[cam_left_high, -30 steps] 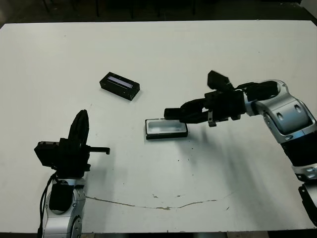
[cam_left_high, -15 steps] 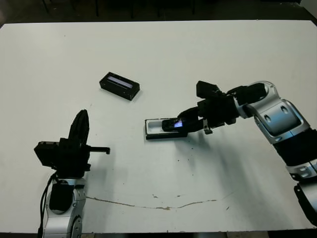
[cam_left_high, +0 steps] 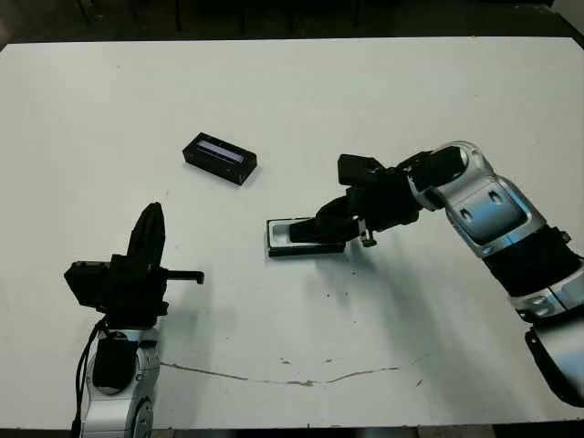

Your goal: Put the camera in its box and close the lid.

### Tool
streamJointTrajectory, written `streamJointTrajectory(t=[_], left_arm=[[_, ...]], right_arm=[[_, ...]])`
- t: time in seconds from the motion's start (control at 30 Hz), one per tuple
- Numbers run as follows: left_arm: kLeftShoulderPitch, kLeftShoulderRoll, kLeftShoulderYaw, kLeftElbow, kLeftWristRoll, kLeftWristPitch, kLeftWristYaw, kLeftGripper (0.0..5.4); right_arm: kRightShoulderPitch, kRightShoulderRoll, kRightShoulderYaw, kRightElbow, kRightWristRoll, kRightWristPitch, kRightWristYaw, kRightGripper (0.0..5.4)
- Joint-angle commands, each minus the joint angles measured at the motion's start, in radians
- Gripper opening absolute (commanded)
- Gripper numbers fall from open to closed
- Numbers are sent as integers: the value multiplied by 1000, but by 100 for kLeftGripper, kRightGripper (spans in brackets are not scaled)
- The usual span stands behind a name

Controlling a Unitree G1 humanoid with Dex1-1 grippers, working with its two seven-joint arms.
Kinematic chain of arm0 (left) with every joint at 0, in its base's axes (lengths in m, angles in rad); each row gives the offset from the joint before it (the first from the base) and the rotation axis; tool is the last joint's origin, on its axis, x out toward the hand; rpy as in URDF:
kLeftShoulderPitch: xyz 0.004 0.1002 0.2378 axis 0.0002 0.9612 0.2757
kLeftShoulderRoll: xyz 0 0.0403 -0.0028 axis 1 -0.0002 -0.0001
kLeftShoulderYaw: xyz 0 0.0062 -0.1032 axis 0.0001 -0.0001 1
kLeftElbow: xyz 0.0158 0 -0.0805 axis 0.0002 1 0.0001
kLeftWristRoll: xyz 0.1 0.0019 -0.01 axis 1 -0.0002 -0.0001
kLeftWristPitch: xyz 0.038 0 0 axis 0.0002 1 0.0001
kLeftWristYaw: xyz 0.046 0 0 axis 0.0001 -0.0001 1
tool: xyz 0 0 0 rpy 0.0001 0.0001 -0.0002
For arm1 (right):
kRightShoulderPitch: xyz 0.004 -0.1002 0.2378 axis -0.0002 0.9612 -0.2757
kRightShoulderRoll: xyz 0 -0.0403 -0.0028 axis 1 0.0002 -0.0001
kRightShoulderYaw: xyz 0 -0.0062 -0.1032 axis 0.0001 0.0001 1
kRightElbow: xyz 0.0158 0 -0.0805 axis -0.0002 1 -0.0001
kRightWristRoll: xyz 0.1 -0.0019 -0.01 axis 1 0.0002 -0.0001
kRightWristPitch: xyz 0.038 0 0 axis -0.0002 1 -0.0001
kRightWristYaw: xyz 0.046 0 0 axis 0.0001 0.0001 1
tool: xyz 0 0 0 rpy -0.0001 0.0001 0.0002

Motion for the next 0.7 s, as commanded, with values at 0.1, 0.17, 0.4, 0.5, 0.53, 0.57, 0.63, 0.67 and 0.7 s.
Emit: streamJointTrajectory(t=[0.1,0.17,0.4,0.5,0.53,0.57,0.63,0.67,0.7], left_arm=[[15,-1,-2,25,5,-11,-2,0],[14,0,-1,30,3,-16,-5,0],[17,2,0,30,18,-17,5,0],[18,1,1,30,3,-15,-3,0],[17,2,1,32,1,-16,-5,0],[18,2,1,31,0,-15,-4,0],[17,2,2,33,-2,-16,-5,0],[18,1,1,33,-1,-16,-4,0],[19,0,0,32,0,-14,-3,0]], right_arm=[[-17,33,30,28,-34,-25,8,93],[-21,46,35,34,-37,-8,11,93],[-5,74,57,36,-66,-36,8,93],[2,74,72,44,-82,-44,15,93],[4,74,76,45,-86,-42,18,93],[11,72,76,43,-90,-56,14,93],[30,63,75,34,-105,-108,-1,93],[37,60,74,32,-110,-124,-5,93],[41,56,74,34,-114,-142,-3,93]])
